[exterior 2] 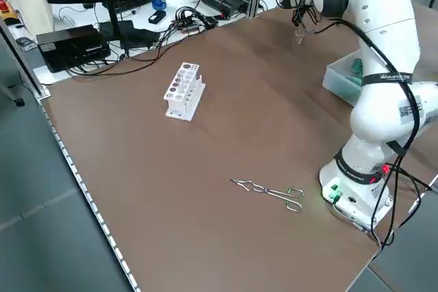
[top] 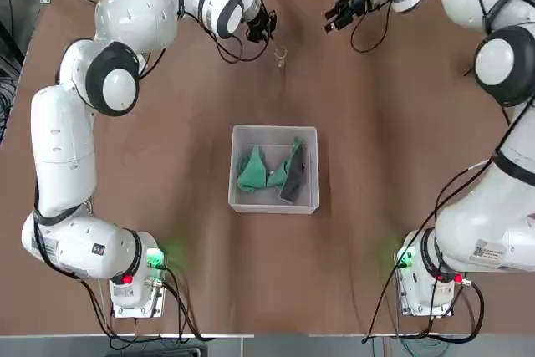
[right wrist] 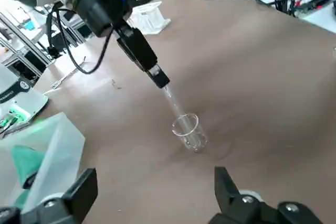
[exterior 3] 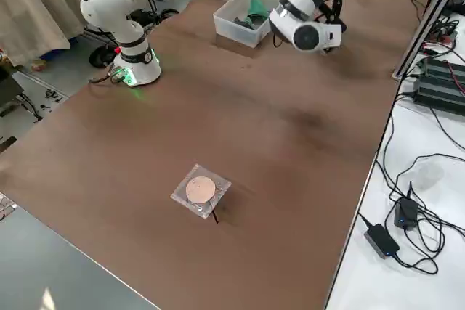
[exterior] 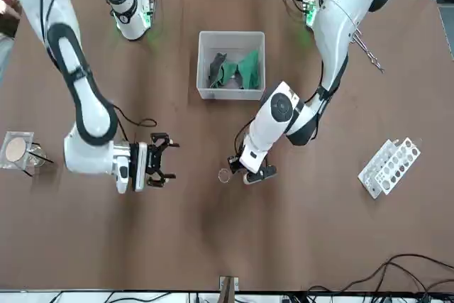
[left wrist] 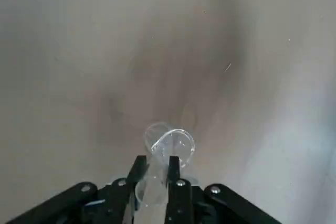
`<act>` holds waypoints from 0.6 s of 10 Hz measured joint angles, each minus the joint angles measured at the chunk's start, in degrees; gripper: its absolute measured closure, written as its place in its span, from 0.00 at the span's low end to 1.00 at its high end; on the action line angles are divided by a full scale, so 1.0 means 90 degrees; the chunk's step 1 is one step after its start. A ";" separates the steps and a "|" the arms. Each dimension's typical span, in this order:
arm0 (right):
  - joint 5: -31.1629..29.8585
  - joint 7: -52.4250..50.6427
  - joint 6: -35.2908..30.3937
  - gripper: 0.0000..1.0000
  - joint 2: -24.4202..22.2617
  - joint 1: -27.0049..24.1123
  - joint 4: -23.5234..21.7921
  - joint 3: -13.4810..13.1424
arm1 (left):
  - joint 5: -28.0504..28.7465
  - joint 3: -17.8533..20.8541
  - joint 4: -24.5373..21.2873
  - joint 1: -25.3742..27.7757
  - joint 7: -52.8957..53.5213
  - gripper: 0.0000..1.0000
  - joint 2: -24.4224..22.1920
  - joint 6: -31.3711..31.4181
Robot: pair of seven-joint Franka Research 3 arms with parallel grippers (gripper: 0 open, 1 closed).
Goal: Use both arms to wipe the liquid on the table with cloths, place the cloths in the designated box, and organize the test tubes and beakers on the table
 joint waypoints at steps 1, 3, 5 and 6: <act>0.0417 -0.0740 0.0001 0.01 0.0301 0.0031 0.0047 0.0003 | 0.0000 0.0003 0.0003 0.0002 0.0000 0.79 -0.0037 0.0000; 0.1024 -0.1759 0.0083 0.01 0.0814 0.0146 0.0094 0.0004 | 0.0000 0.0006 0.0009 0.0004 -0.0040 0.79 -0.0212 -0.0084; 0.1979 -0.2980 0.0090 0.01 0.1273 0.0317 0.0144 0.0005 | 0.0000 0.0011 0.0024 0.0015 -0.0056 0.79 -0.0567 -0.0567; 0.2292 -0.3378 0.0082 0.01 0.1490 0.0433 0.0198 0.0004 | 0.0000 0.0018 0.0034 0.0039 -0.0063 0.79 -0.0797 -0.0849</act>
